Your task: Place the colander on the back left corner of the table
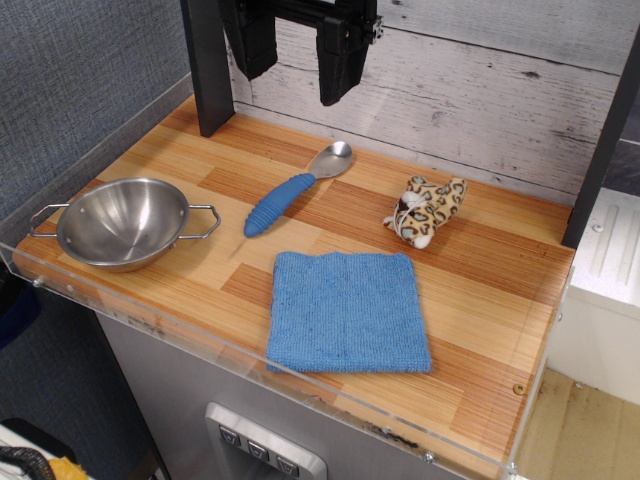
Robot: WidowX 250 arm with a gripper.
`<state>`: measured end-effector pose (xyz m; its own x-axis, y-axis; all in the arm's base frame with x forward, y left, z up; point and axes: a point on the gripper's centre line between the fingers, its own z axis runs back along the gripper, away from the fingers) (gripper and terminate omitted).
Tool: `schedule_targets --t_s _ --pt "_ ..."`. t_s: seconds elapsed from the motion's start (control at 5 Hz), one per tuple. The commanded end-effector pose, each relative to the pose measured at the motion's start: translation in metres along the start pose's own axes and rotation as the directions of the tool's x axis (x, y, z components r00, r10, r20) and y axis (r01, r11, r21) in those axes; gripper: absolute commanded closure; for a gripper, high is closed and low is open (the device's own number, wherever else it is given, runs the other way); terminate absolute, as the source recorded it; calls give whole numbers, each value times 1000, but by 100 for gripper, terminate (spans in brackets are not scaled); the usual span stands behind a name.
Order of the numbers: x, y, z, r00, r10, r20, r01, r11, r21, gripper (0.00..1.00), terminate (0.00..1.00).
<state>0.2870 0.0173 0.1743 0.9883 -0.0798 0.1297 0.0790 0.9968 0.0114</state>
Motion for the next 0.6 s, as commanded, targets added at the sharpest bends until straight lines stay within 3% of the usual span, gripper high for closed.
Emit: schedule_targets --t_s 0.0,0.4 --pt "0 0 0 1000 0 0 0 1000 0 0 0" --pt "-37 38 -6 1000 -13 -21 13 1000 -8 0 0"
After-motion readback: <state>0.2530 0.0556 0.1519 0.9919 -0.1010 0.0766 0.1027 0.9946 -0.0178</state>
